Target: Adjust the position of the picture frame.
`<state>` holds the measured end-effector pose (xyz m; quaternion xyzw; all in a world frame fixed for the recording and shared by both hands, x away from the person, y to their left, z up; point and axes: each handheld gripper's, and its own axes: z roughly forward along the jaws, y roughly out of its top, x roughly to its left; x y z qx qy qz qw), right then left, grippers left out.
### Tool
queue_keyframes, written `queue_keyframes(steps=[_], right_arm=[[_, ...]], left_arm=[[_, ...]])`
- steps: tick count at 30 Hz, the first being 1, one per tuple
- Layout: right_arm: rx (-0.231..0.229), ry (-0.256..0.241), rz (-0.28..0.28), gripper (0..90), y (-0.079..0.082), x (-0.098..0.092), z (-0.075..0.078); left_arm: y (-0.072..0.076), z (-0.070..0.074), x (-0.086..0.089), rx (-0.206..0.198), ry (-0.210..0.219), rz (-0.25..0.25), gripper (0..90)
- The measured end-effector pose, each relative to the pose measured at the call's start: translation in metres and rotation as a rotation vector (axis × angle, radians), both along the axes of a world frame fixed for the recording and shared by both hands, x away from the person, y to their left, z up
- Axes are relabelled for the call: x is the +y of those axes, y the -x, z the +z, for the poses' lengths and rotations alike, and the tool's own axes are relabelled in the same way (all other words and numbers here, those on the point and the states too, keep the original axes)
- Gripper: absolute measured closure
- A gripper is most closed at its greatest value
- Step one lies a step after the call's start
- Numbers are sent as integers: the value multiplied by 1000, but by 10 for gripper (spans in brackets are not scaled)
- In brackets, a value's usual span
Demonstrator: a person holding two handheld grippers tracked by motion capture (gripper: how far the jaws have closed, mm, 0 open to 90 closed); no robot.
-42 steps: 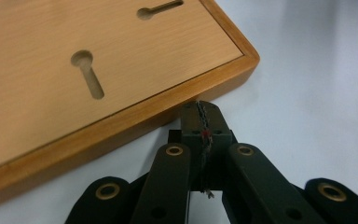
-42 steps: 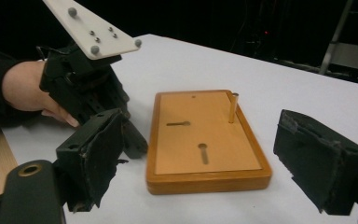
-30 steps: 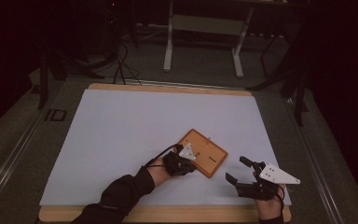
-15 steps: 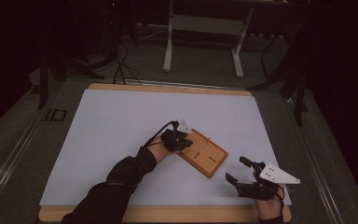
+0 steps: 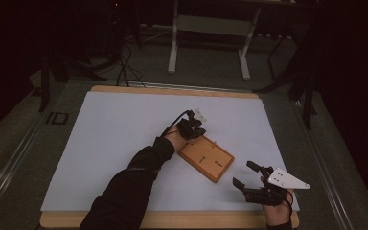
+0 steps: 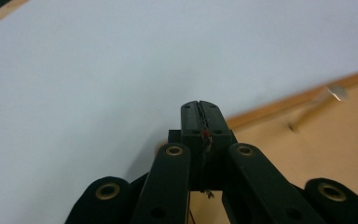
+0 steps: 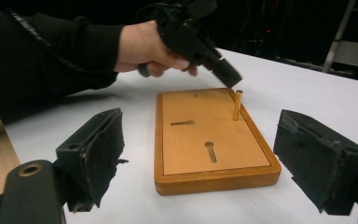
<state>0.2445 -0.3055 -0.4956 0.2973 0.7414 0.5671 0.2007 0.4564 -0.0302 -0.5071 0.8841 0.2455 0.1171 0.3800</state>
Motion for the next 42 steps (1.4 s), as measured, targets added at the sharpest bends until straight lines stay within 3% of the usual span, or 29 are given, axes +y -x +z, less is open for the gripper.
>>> queue_keyframes(steps=[9,17,42], right_arm=[[5,-2,8,155,0,1,-1],[7,0,9,155,0,1,-1],[5,7,4,155,0,2,-1]], left_arm=[[-17,-12,-14,12,-80,-19,900],[-17,-13,-11,26,-78,-18,900],[20,-11,41,66,-105,3,900]])
